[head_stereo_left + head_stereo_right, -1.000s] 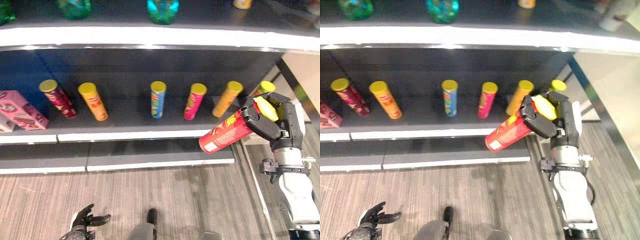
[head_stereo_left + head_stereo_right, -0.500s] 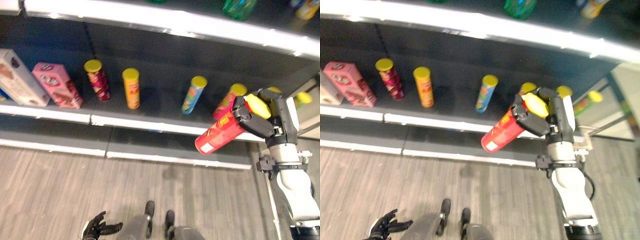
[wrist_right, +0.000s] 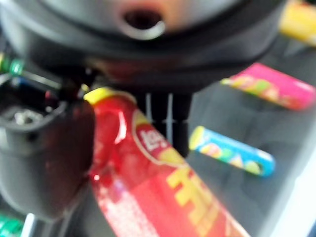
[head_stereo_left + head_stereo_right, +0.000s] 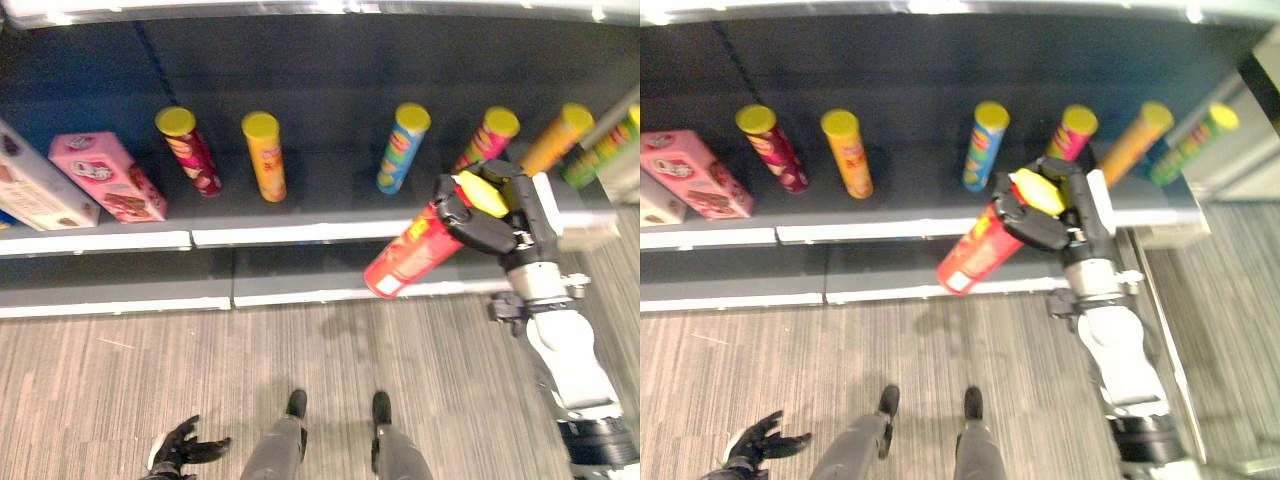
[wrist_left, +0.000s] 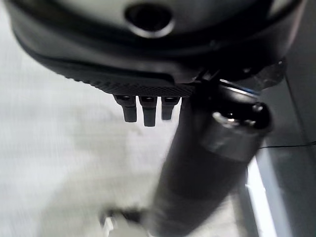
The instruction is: Put the goods on the table back onto the shelves and tidy them up.
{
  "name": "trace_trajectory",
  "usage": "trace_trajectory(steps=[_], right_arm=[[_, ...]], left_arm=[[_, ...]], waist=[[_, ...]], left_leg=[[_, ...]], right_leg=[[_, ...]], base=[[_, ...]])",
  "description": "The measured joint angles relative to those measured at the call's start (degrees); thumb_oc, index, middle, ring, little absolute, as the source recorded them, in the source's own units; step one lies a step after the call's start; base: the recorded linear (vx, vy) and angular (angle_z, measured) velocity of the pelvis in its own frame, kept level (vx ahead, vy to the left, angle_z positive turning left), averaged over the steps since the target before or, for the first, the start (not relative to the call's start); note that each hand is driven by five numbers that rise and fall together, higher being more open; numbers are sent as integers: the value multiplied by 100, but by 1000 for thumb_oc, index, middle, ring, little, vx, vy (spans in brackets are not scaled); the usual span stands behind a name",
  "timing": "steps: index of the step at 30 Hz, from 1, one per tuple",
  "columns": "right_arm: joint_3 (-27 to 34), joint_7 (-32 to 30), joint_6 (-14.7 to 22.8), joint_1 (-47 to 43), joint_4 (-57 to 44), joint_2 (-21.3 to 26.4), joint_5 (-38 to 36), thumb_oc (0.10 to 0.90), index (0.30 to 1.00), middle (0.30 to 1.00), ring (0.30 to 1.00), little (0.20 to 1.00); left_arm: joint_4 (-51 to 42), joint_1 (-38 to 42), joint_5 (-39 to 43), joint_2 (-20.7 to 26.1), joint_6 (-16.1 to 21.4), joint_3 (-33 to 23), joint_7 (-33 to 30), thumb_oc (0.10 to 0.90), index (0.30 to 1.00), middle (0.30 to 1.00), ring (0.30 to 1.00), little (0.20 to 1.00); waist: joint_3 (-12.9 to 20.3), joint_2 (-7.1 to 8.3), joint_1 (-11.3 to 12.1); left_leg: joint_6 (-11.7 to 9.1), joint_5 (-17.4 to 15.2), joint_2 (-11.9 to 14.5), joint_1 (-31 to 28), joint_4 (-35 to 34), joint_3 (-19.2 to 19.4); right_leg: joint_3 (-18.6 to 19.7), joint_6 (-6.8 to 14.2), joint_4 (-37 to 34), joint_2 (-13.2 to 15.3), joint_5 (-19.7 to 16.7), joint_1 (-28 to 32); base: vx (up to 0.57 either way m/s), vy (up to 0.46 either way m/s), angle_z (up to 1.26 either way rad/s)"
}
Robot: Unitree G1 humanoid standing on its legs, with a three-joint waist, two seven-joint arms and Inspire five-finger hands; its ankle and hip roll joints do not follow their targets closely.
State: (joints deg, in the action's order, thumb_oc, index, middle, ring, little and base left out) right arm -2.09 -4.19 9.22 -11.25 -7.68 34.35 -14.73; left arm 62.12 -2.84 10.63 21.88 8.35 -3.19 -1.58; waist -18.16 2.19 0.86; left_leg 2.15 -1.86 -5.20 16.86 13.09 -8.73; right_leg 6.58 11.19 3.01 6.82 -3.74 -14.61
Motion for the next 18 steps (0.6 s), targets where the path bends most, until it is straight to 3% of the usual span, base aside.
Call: trace_trajectory(steps=[1, 2, 4, 7, 8, 10, 13, 18], right_arm=[[11, 22, -2, 42, -5, 73, -1, 400, 300, 300, 300, 300], [49, 18, -45, 87, -3, 207, 0, 400, 300, 300, 300, 300], [18, 48, -53, 81, -17, 250, 0, 400, 300, 300, 300, 300], [-108, 124, -49, 79, -199, 333, 0, 400, 300, 300, 300, 300], [-332, 271, -25, 2, -405, 610, 16, 400, 300, 300, 300, 300], [-424, 311, -27, -51, -365, 603, 81, 400, 300, 300, 300, 300], [-542, 398, -81, -192, -347, 766, 322, 400, 300, 300, 300, 300], [-769, 352, -106, -813, 64, 859, 601, 400, 300, 300, 300, 300]], left_arm=[[-39, 34, -1, 15, 11, 8, -22, 800, 900, 900, 900, 900], [-18, 156, -1, 3, 4, 36, -32, 800, 900, 900, 900, 900], [-104, 155, -2, -85, 34, 74, -25, 800, 900, 900, 900, 900], [-163, 141, 1, -215, 30, 128, -32, 800, 900, 900, 900, 900], [-272, 115, -1, -305, 14, 324, -29, 800, 900, 900, 900, 900], [-218, 64, 1, -408, 7, 277, -32, 800, 900, 900, 900, 900], [-306, -47, -2, -463, -12, 488, -15, 800, 900, 900, 900, 900], [-457, -170, 6, -446, -9, 521, -42, 800, 900, 900, 900, 900]], waist=[[-4, 7, -18], [-15, -8, -47], [-26, -27, 11], [-26, -26, 34], [-39, -45, 38], [-46, -75, 108], [-30, -132, 105], [-6, -201, 121]], left_leg=[[-3, 197, -49, -58, -243, -24], [-28, 356, -179, -179, -498, -124], [-123, 458, -193, -374, -756, -145], [-215, 616, -186, -596, -1077, -407], [-325, 687, -57, -564, -1177, -695], [-401, 684, 70, -598, -1240, -807], [-468, 711, 327, -699, -1580, -651], [-591, 900, 485, -790, -1744, -698]], right_leg=[[-2, -21, -256, -105, -6, 108], [53, -259, -680, -133, -154, 366], [59, -303, -873, -80, -203, 551], [-251, -338, -875, -94, -254, 806], [-504, -598, -824, -231, -318, 889], [-693, -730, -826, -352, -251, 983], [-940, -856, -825, -468, -177, 1035], [-1093, -954, -827, -613, -62, 1125]], base=[[68, -67, 26], [108, -121, 25], [104, -161, 21], [114, -216, 49], [154, -262, 91], [97, -131, 62], [83, -81, 39], [62, -106, 14]])
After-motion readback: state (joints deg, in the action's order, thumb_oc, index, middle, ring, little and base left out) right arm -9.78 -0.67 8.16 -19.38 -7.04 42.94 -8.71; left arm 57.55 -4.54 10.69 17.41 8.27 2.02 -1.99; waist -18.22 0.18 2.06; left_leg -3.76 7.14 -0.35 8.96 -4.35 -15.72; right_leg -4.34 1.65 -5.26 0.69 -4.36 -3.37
